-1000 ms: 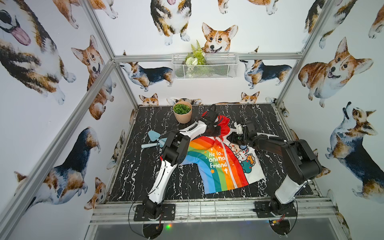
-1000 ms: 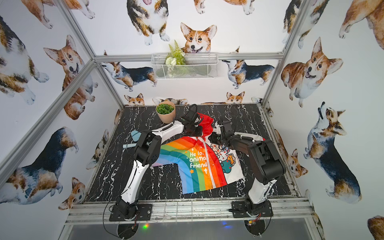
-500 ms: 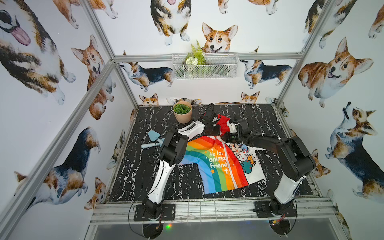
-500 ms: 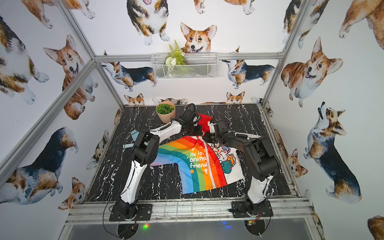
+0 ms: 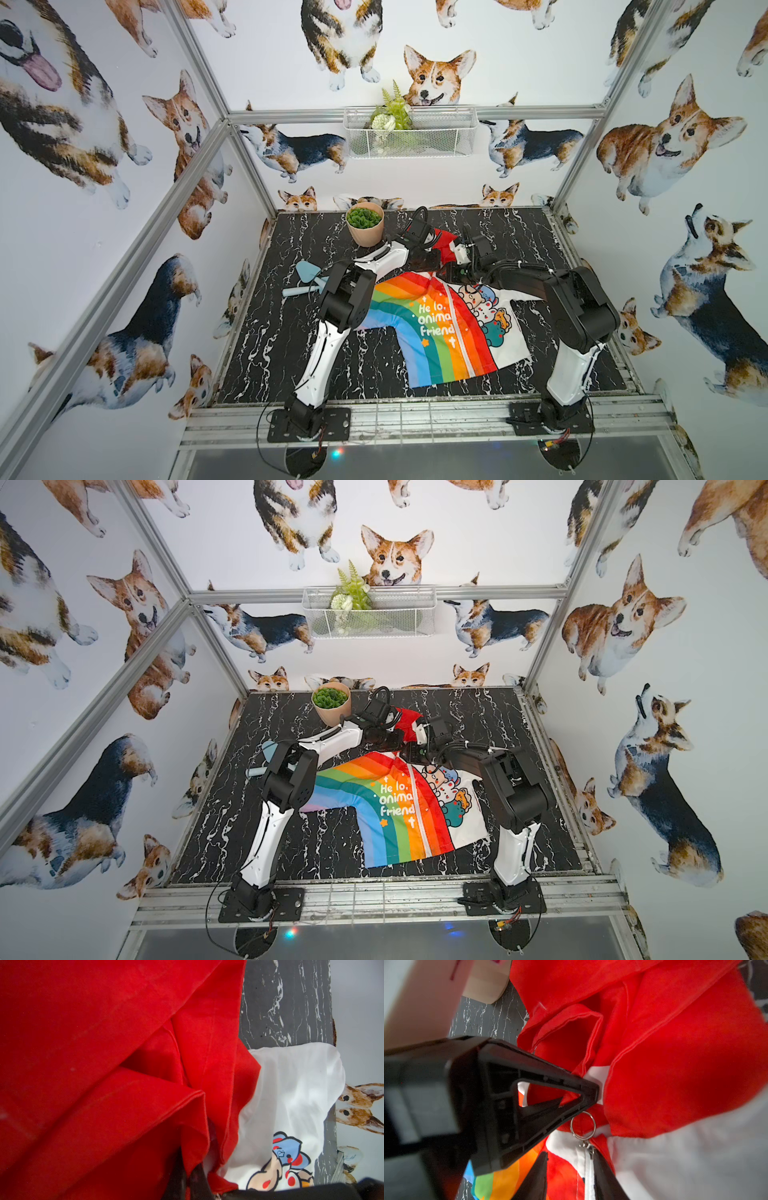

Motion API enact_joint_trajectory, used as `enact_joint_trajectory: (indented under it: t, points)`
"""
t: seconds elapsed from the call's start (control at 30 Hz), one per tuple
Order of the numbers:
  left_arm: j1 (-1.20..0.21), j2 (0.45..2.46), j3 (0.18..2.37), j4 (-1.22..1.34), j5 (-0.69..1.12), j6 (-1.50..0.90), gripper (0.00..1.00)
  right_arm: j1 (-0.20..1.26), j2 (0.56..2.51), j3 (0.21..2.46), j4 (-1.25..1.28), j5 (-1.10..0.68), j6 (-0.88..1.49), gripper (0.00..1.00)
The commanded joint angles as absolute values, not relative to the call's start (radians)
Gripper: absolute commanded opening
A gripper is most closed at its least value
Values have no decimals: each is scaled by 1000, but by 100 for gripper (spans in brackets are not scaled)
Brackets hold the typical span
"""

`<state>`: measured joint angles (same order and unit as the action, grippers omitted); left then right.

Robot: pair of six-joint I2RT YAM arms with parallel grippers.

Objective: Unzip the jacket
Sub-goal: Unzip the zipper on the jacket.

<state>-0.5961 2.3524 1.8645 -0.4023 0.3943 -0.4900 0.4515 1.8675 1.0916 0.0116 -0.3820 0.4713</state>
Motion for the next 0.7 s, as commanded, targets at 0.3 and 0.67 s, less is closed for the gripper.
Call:
enact_joint_trajectory:
  t: [0.3,0.67]
  points:
    - [-595,2329,1848,-368,422,-497,0,451,1915,1146,-51,-333,446,36]
    - [-595,2323,1841,-360,429,-500,0,451,1934,1163,-76,-294,447,26]
